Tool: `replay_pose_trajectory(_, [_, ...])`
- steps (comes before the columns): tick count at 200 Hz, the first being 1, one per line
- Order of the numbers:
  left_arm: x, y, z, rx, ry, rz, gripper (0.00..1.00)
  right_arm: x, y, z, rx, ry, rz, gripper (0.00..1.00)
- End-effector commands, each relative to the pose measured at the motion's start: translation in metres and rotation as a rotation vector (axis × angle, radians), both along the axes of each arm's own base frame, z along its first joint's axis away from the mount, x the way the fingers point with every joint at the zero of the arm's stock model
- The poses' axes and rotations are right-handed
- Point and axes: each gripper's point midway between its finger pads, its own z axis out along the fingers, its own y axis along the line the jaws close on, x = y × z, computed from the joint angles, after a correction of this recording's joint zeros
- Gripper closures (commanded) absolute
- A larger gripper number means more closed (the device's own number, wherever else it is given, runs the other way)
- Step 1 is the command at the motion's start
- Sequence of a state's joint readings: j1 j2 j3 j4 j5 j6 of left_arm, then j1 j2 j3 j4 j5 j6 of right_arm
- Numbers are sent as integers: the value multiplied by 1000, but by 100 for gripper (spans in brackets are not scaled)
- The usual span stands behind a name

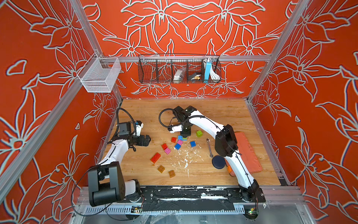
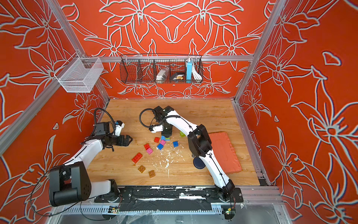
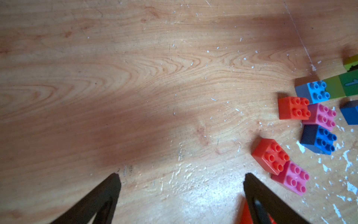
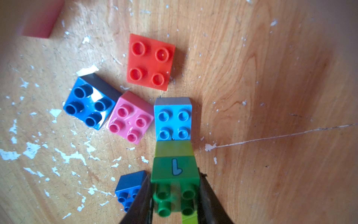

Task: Assemble the letter h with lego
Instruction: Assemble the lego brick with the lego brick, then pick up the lego brick from the center of the board.

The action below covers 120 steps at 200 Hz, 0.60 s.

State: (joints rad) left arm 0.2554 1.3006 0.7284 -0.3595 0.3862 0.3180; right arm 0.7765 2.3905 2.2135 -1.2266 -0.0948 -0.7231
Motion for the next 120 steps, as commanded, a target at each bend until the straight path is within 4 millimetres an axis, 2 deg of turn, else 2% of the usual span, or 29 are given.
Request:
replay_pose_trajectory(1, [2, 1, 4, 4, -2, -13, 0, -38, -31, -82, -181, 200, -18, 82])
replay_pose_trajectory(12, [3, 1, 5, 4, -1, -12, 0, -43, -40, -96, -239, 225, -29, 83])
replay_pose_trajectory(24, [2, 1, 5, 4, -4, -12, 0, -47, -45, -101, -270, 252, -46, 84])
replay_pose_trajectory(63, [3, 1, 4, 4, 0, -11, 0, -38, -34, -85, -234, 221, -83, 84])
replay_pose_trajectory(93, [3, 0, 5, 4, -9, -16, 0, -24, -16, -45, -162, 167, -151, 84])
replay_pose_trajectory(120, [1, 0, 6, 5, -15, -15, 0, -12, -19, 19, -120, 51, -262, 83])
